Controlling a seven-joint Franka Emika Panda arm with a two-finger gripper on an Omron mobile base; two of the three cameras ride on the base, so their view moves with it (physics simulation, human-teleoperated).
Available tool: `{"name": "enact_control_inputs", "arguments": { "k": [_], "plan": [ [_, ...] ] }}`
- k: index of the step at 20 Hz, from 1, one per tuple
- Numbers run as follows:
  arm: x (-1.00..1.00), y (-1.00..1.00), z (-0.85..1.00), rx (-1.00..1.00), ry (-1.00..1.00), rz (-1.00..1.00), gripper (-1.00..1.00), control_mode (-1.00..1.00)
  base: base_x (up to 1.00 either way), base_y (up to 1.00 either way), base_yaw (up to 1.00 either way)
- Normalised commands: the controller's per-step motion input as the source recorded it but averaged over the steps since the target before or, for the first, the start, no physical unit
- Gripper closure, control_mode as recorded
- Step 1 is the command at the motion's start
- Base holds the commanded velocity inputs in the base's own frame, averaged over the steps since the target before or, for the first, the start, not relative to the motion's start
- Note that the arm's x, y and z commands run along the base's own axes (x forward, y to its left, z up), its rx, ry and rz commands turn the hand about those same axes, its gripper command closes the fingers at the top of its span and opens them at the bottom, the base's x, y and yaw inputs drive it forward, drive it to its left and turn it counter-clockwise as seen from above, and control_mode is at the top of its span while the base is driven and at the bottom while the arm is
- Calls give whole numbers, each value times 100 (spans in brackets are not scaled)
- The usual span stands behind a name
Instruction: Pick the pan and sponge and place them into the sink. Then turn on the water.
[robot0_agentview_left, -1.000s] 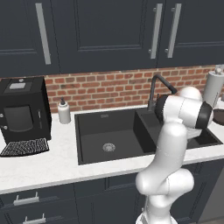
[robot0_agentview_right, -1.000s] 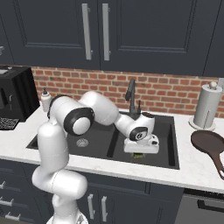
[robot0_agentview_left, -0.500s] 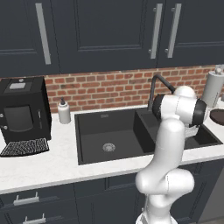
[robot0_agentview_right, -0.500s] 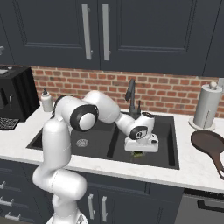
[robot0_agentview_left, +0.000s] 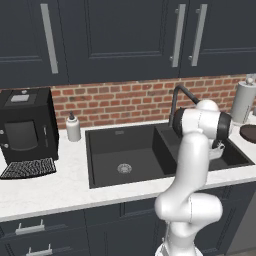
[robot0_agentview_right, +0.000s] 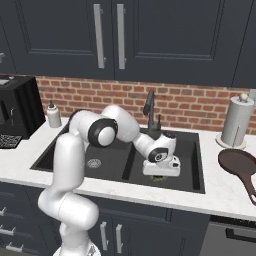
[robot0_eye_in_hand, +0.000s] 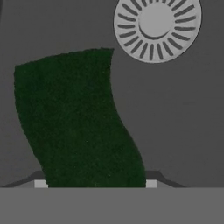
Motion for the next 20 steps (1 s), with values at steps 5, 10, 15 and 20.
{"name": "enact_control_inputs", "arguments": {
  "k": [5, 10, 15, 20],
  "plan": [
    [11, 0, -28, 0, 0, 0, 100, -100, 0, 0, 0],
    [8, 0, -19, 0, 0, 0, 100, -100, 0, 0, 0],
    [1, 0, -19, 0, 0, 0, 100, -100, 0, 0, 0],
    [0, 0, -18, 0, 0, 0, 100, -100, 0, 0, 0]
  ]
}}
